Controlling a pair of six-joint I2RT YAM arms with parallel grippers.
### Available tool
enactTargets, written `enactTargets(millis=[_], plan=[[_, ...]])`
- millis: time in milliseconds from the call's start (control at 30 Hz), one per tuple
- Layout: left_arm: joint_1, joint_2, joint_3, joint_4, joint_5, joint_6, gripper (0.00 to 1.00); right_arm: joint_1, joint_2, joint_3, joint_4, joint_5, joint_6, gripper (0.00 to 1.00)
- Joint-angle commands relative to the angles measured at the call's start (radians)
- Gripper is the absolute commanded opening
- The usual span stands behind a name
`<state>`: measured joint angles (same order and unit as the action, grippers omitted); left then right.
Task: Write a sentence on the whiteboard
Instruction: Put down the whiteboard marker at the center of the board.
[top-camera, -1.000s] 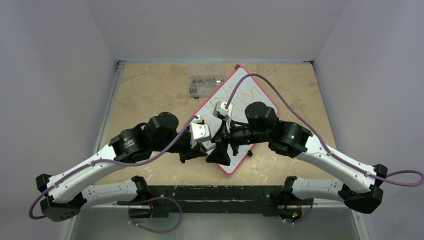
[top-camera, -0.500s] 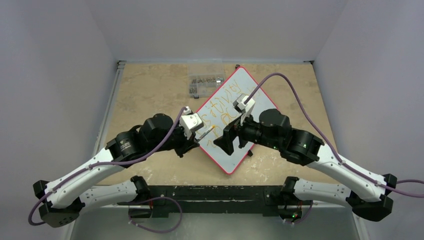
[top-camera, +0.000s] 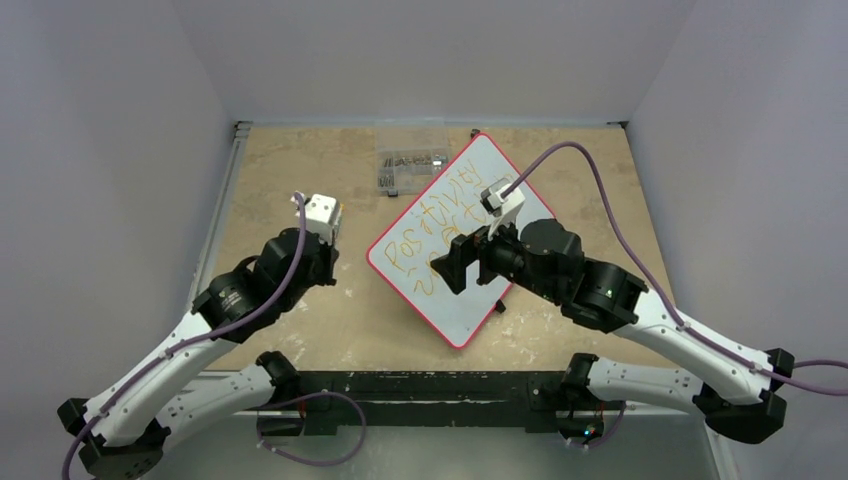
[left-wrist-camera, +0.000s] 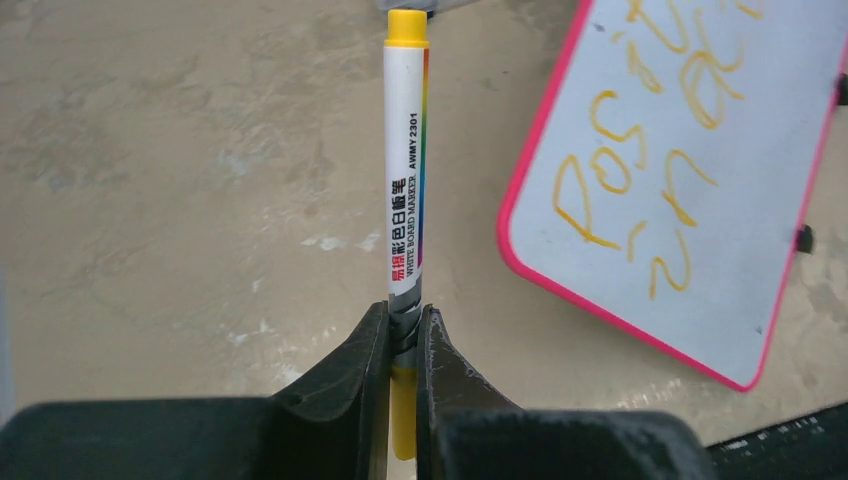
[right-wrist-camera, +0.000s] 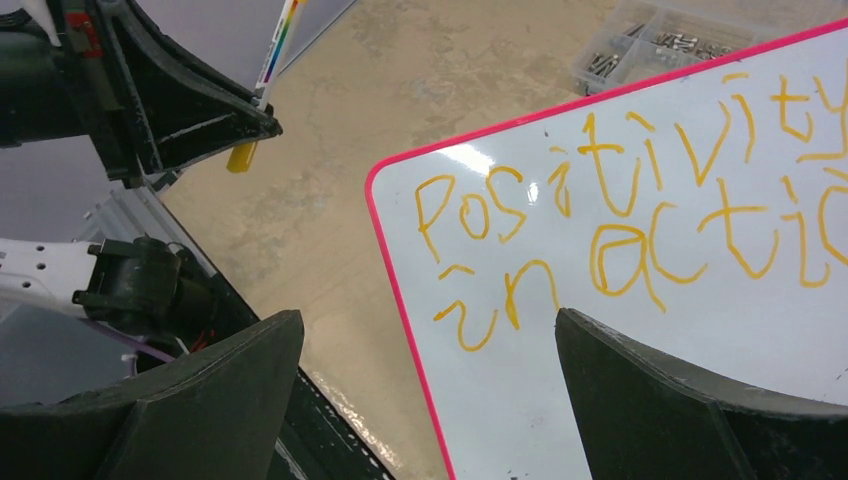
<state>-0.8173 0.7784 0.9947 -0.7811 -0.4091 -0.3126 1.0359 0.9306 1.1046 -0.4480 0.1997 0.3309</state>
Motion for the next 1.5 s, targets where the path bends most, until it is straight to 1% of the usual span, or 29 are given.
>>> enactTargets(millis=[0, 233, 400, 533, 700, 833, 900, 1033, 1133, 1167, 1367, 1467], plan=[[0.071, 0.002, -0.059, -0.009, -0.199, -0.141, 0.00, 0.003, -0.006, -0.006, 0.035, 0.048, 0.047, 0.99], [0.188, 0.050, -0.179, 0.076, -0.196, -0.242, 0.00, 0.003, -0.074, -0.102, 0.103, 0.065, 0.104, 0.99], [0.242, 0.144, -0.276, 0.200, -0.136, -0.263, 0.00, 0.003, -0.085, -0.134, 0.108, 0.078, 0.125, 0.99], [0.273, 0.231, -0.337, 0.309, -0.076, -0.247, 0.00, 0.003, -0.100, -0.150, 0.095, 0.102, 0.143, 0.99], [0.315, 0.300, -0.396, 0.417, -0.015, -0.243, 0.00, 0.003, -0.144, -0.193, 0.098, 0.134, 0.151, 0.99], [0.337, 0.320, -0.395, 0.439, 0.015, -0.234, 0.00, 0.003, -0.177, -0.216, 0.113, 0.161, 0.154, 0.99], [0.346, 0.327, -0.393, 0.442, 0.020, -0.230, 0.02, 0.003, -0.189, -0.229, 0.123, 0.172, 0.153, 0.99], [0.355, 0.326, -0.399, 0.448, 0.036, -0.231, 0.12, 0.003, -0.200, -0.236, 0.123, 0.190, 0.148, 0.99], [0.359, 0.321, -0.405, 0.451, 0.038, -0.232, 0.30, 0.003, -0.203, -0.237, 0.119, 0.194, 0.148, 0.99], [0.360, 0.320, -0.406, 0.451, 0.037, -0.233, 0.34, 0.003, -0.205, -0.238, 0.116, 0.194, 0.148, 0.99], [0.360, 0.316, -0.407, 0.450, 0.028, -0.235, 0.49, 0.003, -0.223, -0.241, 0.110, 0.202, 0.153, 0.99], [0.360, 0.296, -0.394, 0.424, 0.038, -0.250, 0.60, 0.003, -0.236, -0.244, 0.105, 0.213, 0.152, 0.99]])
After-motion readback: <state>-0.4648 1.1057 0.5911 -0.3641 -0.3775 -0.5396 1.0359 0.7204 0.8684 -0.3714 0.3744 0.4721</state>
